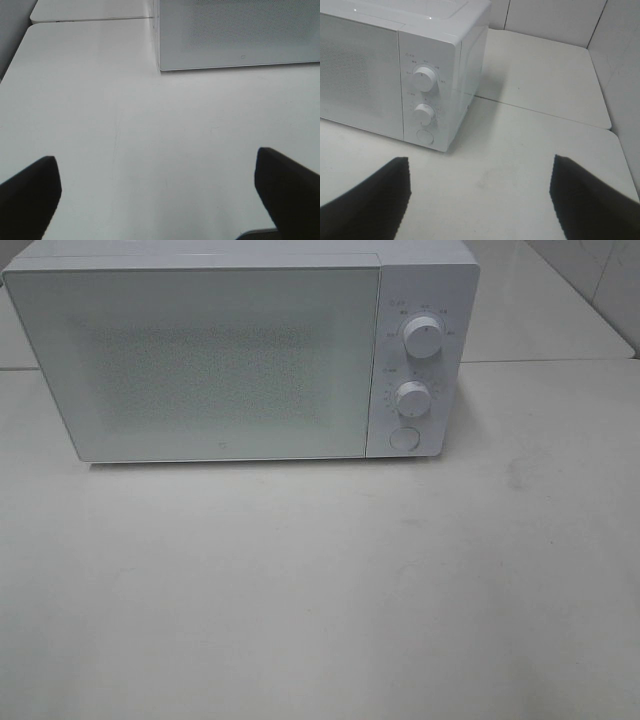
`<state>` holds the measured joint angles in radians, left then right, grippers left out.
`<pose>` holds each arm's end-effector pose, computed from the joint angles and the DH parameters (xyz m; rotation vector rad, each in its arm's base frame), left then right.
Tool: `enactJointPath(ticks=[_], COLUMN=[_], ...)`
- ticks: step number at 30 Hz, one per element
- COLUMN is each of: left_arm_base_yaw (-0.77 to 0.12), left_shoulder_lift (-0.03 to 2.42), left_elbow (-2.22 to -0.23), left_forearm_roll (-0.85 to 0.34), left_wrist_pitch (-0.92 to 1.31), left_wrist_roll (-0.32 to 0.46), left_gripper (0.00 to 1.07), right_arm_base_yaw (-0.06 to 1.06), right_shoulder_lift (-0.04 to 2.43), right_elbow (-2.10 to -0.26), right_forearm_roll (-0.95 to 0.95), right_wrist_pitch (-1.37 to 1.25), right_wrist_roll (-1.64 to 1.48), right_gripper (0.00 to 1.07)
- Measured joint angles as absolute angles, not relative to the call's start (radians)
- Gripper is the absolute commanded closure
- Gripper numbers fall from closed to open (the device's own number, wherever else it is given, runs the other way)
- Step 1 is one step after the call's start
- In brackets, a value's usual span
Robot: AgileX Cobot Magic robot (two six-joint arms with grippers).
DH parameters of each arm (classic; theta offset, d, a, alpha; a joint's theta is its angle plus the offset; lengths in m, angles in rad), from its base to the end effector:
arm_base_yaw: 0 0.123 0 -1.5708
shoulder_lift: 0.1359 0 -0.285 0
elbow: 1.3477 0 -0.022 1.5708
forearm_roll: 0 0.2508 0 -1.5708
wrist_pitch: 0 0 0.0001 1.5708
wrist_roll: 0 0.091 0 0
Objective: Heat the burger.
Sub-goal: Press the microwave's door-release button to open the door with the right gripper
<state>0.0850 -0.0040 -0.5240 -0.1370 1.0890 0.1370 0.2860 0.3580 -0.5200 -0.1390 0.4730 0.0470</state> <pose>-0.0089 -0.0118 0.2822 0.0639 2.0361 -0.0245 0.0739 0.0157 0.3214 -0.2786 1.7694 0.0934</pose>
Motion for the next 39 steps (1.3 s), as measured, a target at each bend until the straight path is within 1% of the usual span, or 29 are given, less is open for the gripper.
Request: enactJointPath(ticks=[1, 3, 4, 5, 7, 12, 16, 18, 19, 20, 22, 23, 24, 26, 28, 31, 32, 34, 36, 37, 39], left_arm_base_yaw=[0.085, 0.085, 0.085, 0.085, 0.085, 0.085, 0.085, 0.085, 0.085, 0.085, 0.085, 0.085, 0.085, 0.085, 0.085, 0.085, 0.085, 0.085, 0.085, 0.085, 0.085], left_shoulder_lift=[-0.004, -0.004, -0.004, -0.004, -0.004, -0.004, -0.004, -0.004, -0.004, -0.004, -0.004, -0.004, -0.004, -0.004, -0.004, -0.004, -0.004, -0.004, -0.004, -0.004, -0.004], left_elbow=[-0.524, -0.524, -0.524, -0.524, -0.524, -0.524, -0.524, -0.524, -0.524, -0.524, -0.524, -0.524, -0.524, -0.524, -0.524, -0.524, -0.524, -0.524, -0.524, -0.524, -0.524], left_forearm_roll=[-0.137, -0.137, -0.137, -0.137, -0.137, -0.137, -0.137, -0.137, -0.137, -0.137, -0.137, -0.137, -0.137, -0.137, -0.137, -0.137, -0.137, -0.137, -0.137, -0.137, -0.137], left_wrist_pitch=[1.089, 1.089, 1.089, 1.089, 1.089, 1.089, 1.089, 1.089, 1.089, 1.089, 1.089, 1.089, 1.089, 1.089, 1.089, 1.089, 1.089, 1.089, 1.089, 1.089, 1.089], left_wrist_roll=[0.137, 0.137, 0.137, 0.137, 0.137, 0.137, 0.137, 0.137, 0.137, 0.137, 0.137, 0.137, 0.137, 0.137, 0.137, 0.137, 0.137, 0.137, 0.137, 0.137, 0.137], left_gripper=[0.09, 0.09, 0.09, 0.09, 0.09, 0.09, 0.09, 0.09, 0.09, 0.09, 0.09, 0.09, 0.09, 0.09, 0.09, 0.09, 0.09, 0.09, 0.09, 0.09, 0.09], right_arm_base_yaw=[0.286, 0.286, 0.286, 0.286, 0.286, 0.286, 0.286, 0.286, 0.286, 0.286, 0.286, 0.286, 0.286, 0.286, 0.286, 0.286, 0.286, 0.286, 0.303, 0.303, 0.388], right_shoulder_lift=[0.358, 0.457, 0.457, 0.525, 0.552, 0.737, 0.814, 0.891, 0.891, 0.942, 0.992, 0.992, 1.035, 1.057, 1.139, 1.160, 1.196, 1.212, 1.265, 1.265, 1.334], right_elbow=[-0.520, -0.520, -0.520, -0.520, -0.520, -0.520, -0.520, -0.516, -0.516, -0.498, -0.473, -0.473, -0.449, -0.437, -0.396, -0.387, -0.375, -0.370, -0.357, -0.357, -0.349], right_forearm_roll=[-0.139, -0.139, -0.139, -0.139, -0.139, -0.139, -0.139, -0.139, -0.139, -0.138, -0.124, -0.124, -0.095, -0.075, 0.024, 0.054, 0.109, 0.132, 0.228, 0.228, 0.342], right_wrist_pitch=[0.473, 0.377, 0.377, 0.306, 0.271, 0.064, -0.041, -0.163, -0.163, -0.262, -0.366, -0.366, -0.458, -0.502, -0.624, -0.652, -0.702, -0.722, -0.791, -0.791, -0.879], right_wrist_roll=[0.047, 0.047, 0.047, 0.047, 0.047, 0.047, 0.047, 0.048, 0.048, 0.048, 0.047, 0.047, 0.046, 0.040, -0.013, -0.028, -0.061, -0.072, -0.102, -0.102, -0.169], right_gripper=[0.32, 0.32, 0.32, 0.32, 0.32, 0.32, 0.32, 0.32, 0.32, 0.32, 0.32, 0.32, 0.32, 0.32, 0.32, 0.32, 0.32, 0.32, 0.32, 0.32, 0.32])
